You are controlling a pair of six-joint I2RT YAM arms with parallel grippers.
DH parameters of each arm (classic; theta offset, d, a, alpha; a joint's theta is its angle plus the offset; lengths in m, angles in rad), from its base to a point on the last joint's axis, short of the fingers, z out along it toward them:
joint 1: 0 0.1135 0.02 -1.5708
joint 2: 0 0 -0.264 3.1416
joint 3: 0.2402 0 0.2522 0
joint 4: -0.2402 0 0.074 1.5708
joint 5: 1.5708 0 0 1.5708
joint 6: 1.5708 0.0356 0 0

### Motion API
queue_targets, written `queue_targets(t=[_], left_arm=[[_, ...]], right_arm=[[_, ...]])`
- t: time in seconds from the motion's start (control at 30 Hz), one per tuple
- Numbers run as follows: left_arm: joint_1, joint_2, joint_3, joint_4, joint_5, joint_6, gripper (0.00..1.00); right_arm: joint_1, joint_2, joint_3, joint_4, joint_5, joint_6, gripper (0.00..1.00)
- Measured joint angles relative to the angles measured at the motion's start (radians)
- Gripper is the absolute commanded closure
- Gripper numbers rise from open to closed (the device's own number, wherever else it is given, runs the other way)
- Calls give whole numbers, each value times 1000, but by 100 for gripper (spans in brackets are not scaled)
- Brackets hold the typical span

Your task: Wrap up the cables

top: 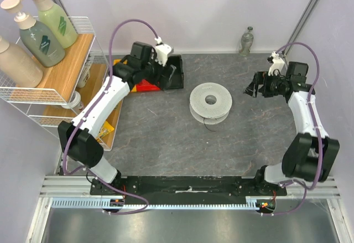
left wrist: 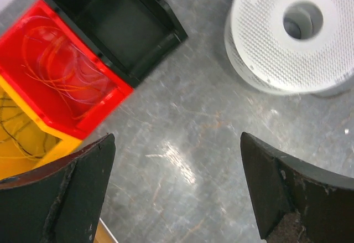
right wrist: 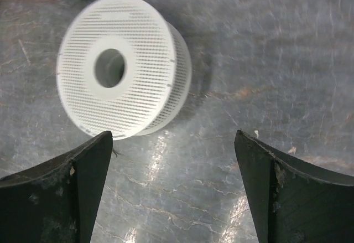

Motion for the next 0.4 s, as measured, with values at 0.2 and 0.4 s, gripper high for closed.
queue_targets(t=[0.2,0.4], left_arm=[[-125,-73,-157,8,-66,-2,1],[-148,-104,-199,6,-99,-9,1]], right_arm=[[159,-206,8,-23,55,-76,2],[294,-319,-54,-29,126,-113,2]])
